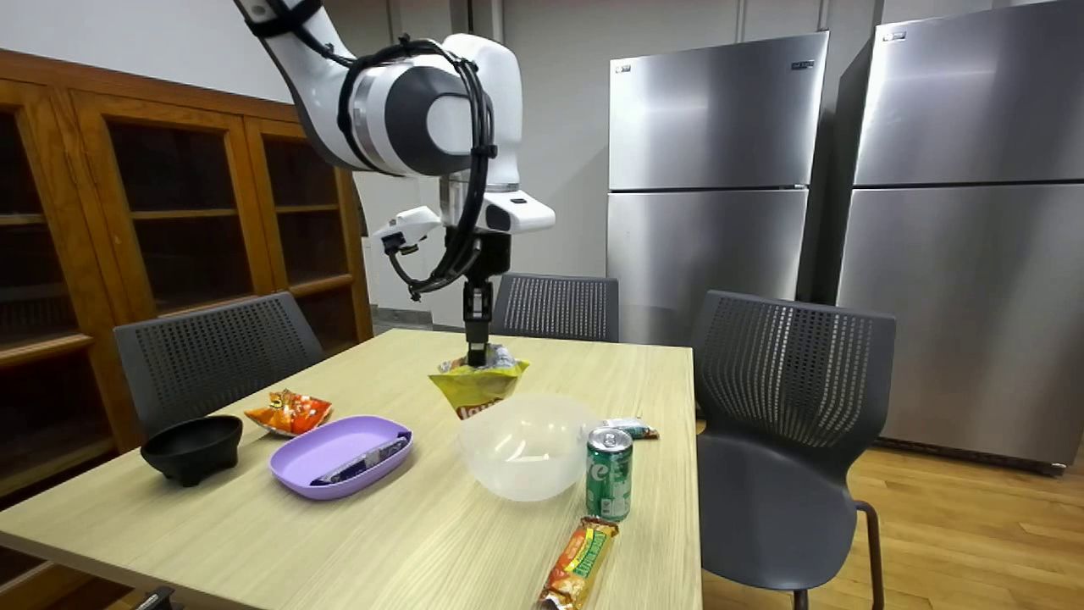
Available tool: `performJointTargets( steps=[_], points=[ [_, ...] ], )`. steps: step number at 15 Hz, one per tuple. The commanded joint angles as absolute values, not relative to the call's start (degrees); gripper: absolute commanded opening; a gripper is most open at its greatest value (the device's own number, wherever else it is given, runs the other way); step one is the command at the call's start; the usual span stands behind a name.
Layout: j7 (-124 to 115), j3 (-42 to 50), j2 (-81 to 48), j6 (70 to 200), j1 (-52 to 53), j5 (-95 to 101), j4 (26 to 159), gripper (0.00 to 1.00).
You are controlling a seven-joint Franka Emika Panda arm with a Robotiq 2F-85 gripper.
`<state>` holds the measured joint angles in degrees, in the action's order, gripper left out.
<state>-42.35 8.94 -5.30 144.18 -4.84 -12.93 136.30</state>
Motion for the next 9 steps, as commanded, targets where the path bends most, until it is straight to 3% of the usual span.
performJointTargets(
  steps=[1, 9],
  points=[
    [-41.8, 9.3, -10.4, 140.8, -6.5, -14.9, 129.9, 0.00],
    [-43.8, 11.3, -19.2, 139.8, -7.1, -14.6, 121.1, 0.00]
  ],
)
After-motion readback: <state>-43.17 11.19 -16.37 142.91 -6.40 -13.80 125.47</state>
